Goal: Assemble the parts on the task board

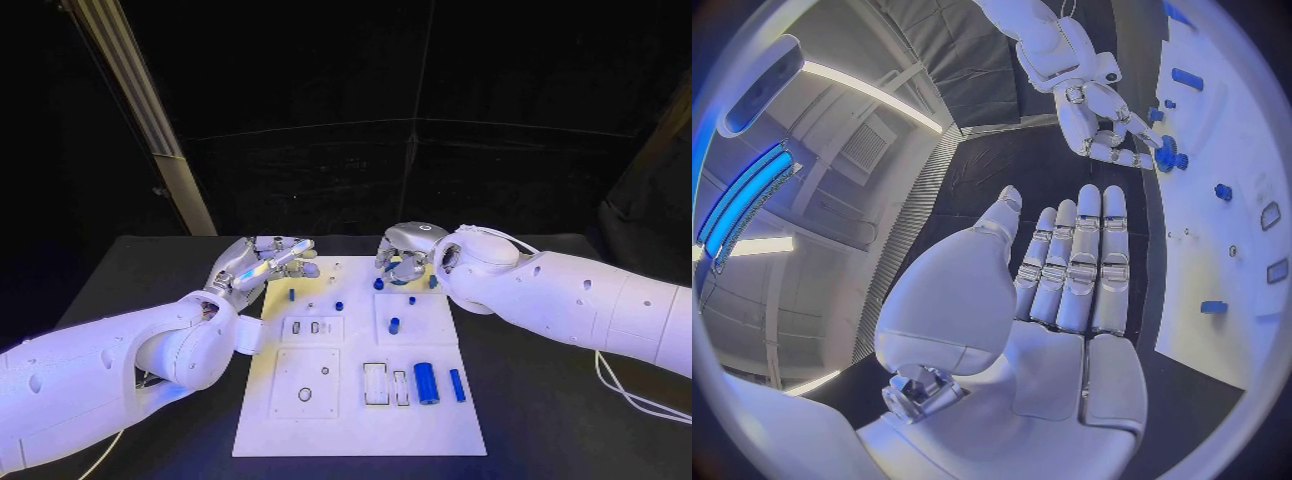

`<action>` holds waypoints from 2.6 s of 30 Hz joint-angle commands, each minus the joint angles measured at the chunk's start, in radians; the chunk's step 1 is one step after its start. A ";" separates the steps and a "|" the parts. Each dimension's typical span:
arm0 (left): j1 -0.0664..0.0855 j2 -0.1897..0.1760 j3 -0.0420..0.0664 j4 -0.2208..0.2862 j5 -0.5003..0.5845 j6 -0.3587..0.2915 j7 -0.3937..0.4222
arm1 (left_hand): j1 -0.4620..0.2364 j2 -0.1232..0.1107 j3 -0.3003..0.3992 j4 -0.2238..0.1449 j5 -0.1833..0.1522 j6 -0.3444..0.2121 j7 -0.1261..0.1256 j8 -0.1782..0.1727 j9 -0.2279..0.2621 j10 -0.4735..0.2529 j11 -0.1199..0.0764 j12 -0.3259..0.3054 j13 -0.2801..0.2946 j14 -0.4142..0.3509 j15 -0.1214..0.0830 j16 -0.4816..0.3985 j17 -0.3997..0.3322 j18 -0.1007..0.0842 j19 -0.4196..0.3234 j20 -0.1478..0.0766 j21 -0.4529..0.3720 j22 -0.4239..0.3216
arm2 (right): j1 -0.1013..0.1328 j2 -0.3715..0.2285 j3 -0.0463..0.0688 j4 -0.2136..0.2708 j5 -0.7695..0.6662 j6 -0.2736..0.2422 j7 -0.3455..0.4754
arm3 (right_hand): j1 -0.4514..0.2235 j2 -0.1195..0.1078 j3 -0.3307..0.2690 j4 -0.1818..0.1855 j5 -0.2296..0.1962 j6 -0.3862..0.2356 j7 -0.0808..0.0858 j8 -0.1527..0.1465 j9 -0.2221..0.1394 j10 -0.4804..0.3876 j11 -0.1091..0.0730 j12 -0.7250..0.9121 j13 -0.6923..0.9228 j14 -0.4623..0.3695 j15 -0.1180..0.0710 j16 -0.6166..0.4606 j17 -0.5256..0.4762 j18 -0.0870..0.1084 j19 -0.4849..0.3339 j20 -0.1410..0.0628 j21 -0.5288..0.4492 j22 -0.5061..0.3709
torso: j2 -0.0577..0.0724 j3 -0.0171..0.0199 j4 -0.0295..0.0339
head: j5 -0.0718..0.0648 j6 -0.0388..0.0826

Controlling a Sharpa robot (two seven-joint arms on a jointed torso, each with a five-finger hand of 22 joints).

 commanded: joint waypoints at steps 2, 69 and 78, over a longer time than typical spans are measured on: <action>0.002 0.000 0.001 0.002 -0.007 0.029 -0.008 | 0.008 0.000 -0.001 -0.007 0.007 0.005 0.003 -0.005 -0.001 0.006 0.003 -0.003 -0.001 0.004 0.000 -0.003 0.000 0.013 0.005 -0.001 0.005 0.000 | 0.004 0.010 0.001 -0.003 -0.051 0.070 -0.029 | -0.002 -0.004 0.004 -0.001 0.004 -0.011 0.001 -0.003 -0.001 -0.015 0.002 -0.007 -0.001 0.014 0.008 0.010 0.003 -0.009 -0.004 0.006 0.004 0.004 | 0.010 -0.0014 0.0043 | -0.001 -0.003; 0.003 -0.010 0.001 -0.016 -0.007 0.056 -0.034 | 0.010 0.007 -0.001 -0.014 0.006 0.003 0.005 -0.012 -0.004 0.003 0.006 -0.015 -0.002 0.001 0.002 -0.015 0.000 0.012 0.001 0.000 0.002 -0.004 | 0.004 0.038 0.000 -0.024 -0.040 -0.055 -0.002 | -0.006 0.068 0.159 0.004 -0.010 0.007 -0.005 0.006 0.004 0.051 -0.009 -0.004 -0.003 -0.005 0.003 0.070 0.014 -0.013 0.000 0.005 0.027 0.038 | 0.019 -0.0063 0.0054 | 0.008 -0.026; 0.003 -0.012 0.001 -0.015 -0.007 0.059 -0.033 | 0.010 0.008 -0.001 -0.015 0.006 0.003 0.005 -0.012 -0.004 0.003 0.006 -0.016 -0.002 0.001 0.002 -0.016 0.000 0.012 0.001 0.000 0.002 -0.005 | 0.005 0.064 0.001 -0.039 -0.015 -0.121 -0.009 | -0.010 0.066 0.161 0.006 -0.011 0.011 -0.006 0.006 0.004 0.051 -0.009 -0.006 -0.003 -0.006 0.002 0.069 0.011 -0.012 -0.002 0.004 0.025 0.034 | 0.023 -0.0050 0.0065 | 0.011 -0.016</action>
